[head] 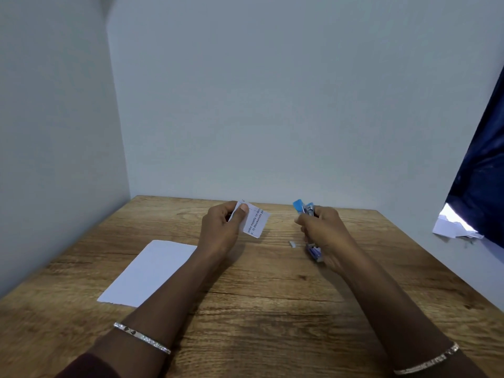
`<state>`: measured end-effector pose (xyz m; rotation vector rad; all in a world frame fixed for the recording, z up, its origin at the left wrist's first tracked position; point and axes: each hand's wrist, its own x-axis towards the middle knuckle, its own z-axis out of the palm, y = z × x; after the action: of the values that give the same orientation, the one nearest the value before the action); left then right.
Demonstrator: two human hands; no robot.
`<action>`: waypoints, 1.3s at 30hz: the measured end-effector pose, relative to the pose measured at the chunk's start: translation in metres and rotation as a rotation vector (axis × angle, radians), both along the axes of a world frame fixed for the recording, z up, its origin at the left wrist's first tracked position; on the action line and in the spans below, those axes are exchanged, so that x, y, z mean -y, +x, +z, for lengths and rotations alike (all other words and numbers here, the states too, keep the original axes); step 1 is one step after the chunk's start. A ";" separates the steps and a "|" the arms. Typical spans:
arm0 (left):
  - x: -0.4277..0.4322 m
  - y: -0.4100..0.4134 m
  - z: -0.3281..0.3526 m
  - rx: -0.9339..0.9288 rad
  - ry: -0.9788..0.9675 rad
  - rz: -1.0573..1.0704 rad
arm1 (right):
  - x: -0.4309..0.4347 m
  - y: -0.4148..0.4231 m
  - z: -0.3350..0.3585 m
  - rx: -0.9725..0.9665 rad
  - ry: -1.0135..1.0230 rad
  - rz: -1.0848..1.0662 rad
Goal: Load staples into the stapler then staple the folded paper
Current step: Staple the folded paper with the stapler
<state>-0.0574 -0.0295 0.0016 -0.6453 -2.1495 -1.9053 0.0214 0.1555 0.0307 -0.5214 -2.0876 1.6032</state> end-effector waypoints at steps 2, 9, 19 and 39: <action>0.000 0.001 0.000 -0.013 -0.008 0.025 | -0.005 0.005 0.002 -0.003 0.071 0.004; -0.001 0.005 0.002 -0.059 -0.024 0.078 | 0.023 0.012 -0.006 0.084 0.810 -0.170; 0.000 0.006 0.000 -0.070 -0.057 0.120 | 0.024 0.014 -0.012 0.241 1.015 0.048; 0.001 0.010 0.000 -0.229 -0.074 0.123 | 0.023 0.011 -0.014 -0.161 1.061 -0.003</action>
<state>-0.0473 -0.0310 0.0012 -0.6907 -2.0711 -1.6124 0.0327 0.1321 0.0171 -0.0120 -2.4029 0.3406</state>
